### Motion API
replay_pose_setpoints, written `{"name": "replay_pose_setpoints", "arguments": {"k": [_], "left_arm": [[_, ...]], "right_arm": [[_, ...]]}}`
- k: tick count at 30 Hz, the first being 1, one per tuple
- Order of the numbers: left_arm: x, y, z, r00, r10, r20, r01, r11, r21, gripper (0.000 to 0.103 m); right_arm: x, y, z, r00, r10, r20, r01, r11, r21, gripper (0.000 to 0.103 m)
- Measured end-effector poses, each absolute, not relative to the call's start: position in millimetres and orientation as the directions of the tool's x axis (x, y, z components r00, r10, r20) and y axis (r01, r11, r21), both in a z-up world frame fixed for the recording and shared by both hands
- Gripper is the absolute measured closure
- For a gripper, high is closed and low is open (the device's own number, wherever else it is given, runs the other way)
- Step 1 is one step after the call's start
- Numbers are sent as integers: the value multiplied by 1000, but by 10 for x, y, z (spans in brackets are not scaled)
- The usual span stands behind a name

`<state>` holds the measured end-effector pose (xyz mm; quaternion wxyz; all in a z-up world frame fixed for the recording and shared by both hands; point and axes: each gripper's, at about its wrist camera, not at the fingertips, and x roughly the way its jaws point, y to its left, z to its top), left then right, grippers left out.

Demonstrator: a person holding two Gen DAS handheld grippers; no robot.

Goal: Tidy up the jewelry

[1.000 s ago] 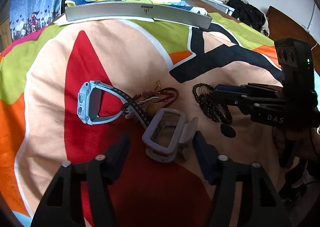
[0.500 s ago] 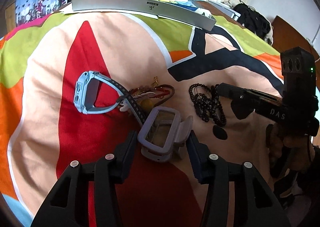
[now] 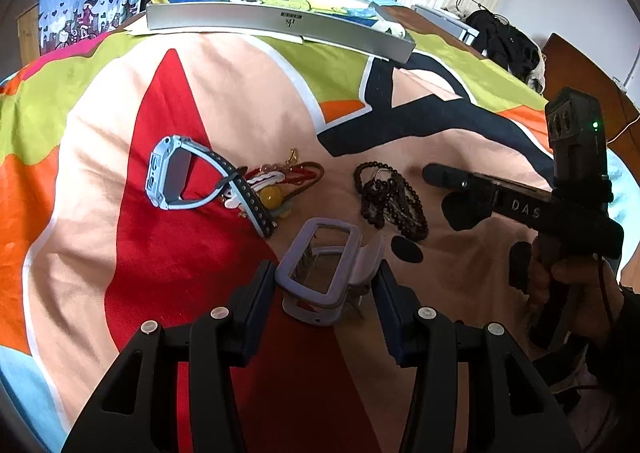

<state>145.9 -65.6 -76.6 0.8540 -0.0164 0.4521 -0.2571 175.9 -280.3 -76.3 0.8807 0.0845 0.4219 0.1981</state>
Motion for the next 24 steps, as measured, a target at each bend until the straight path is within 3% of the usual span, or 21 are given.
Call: {"name": "replay_pose_setpoints", "arguments": {"k": [6, 15, 21, 24], "left_arm": [[1495, -655, -803, 465, -448, -764, 409, 874, -264, 60], [1556, -633, -847, 456, -459, -763, 399, 871, -285, 60], [1548, -630, -845, 454, -457, -765, 402, 871, -282, 60], [1540, -644, -841, 460, -450, -766, 400, 875, -274, 60]], "right_arm": [[1808, -2811, -911, 528, 406, -746, -264, 913, 310, 76], [1970, -2801, -1070, 510, 383, -770, -235, 923, 304, 76], [1973, -2840, -1103, 504, 371, -780, -223, 928, 297, 89], [1963, -2830, -1081, 505, 374, -778, -226, 927, 300, 90]]}}
